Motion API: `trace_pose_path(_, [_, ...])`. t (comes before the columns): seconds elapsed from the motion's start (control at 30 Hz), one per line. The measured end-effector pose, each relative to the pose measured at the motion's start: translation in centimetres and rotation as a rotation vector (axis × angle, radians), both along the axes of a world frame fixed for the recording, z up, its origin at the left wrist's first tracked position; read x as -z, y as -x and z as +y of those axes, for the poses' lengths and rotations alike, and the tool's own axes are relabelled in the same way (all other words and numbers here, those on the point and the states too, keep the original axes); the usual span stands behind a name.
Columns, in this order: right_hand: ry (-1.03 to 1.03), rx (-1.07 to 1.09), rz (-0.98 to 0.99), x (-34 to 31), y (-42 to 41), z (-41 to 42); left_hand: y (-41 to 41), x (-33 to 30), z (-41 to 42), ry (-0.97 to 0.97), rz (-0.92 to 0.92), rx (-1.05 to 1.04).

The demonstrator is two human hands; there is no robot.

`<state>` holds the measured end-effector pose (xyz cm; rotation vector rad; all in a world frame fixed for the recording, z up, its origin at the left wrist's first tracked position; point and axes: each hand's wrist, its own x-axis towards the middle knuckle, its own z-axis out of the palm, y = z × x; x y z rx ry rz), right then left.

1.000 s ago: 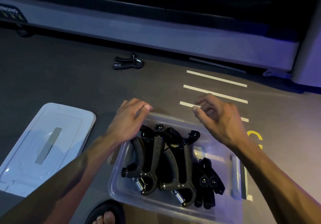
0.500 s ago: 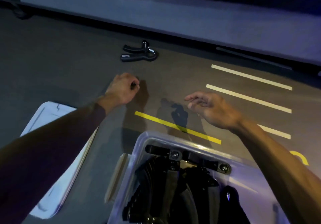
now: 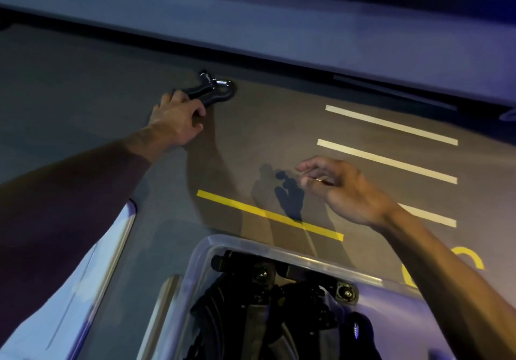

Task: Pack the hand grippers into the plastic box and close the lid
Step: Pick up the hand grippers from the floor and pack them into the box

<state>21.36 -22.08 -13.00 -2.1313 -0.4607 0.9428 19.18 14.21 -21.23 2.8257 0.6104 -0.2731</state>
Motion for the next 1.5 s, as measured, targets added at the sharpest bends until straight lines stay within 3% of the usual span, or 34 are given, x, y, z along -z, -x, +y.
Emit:
trace_pose_path(0.3, [-0.060,-0.010,-0.086,-2.7,2.4,0.3,6.1,-1.0,-4.7,0.157,-0.183,0.015])
trace_pose_path(0.47, [-0.158,0.030,-0.213,-5.2,4.8,-0.5,6.7,-8.8,-8.5,0.811,-0.477,-0.297])
trace_pose_path(0.53, [-0.236,0.058,-0.309,-6.5,6.2,-0.7,7.8,-13.0,-10.6,0.924,-0.547,-0.258])
trace_pose_path(0.63, [-0.325,0.082,-0.575,-9.6,8.7,-0.9,10.3,-19.1,-14.3,0.849,-0.647,-0.028])
trace_pose_path(0.7, [-0.349,0.060,-0.797,-12.4,10.3,-1.2,12.0,-22.6,-16.8,0.697,-0.673,0.172])
trace_pose_path(0.77, [-0.335,0.051,-0.896,-14.9,11.7,-1.8,13.9,-25.1,-19.1,0.537,-0.631,0.316])
trace_pose_path(0.87, [-0.290,0.065,-0.854,-17.4,13.4,-3.6,16.1,-27.1,-22.0,0.506,-0.598,0.369])
trace_pose_path(1.07, [-0.199,0.036,-0.896,-17.4,15.6,-8.4,19.2,-26.4,-24.9,0.693,-0.590,0.386])
trace_pose_path(1.17, [-0.071,0.070,-0.861,-16.4,15.6,-11.2,20.2,-24.1,-24.3,0.734,-0.619,0.305])
trace_pose_path(1.5, [0.262,-0.054,-0.636,-14.2,15.9,-14.9,23.0,-15.9,-22.0,0.590,-0.638,0.032])
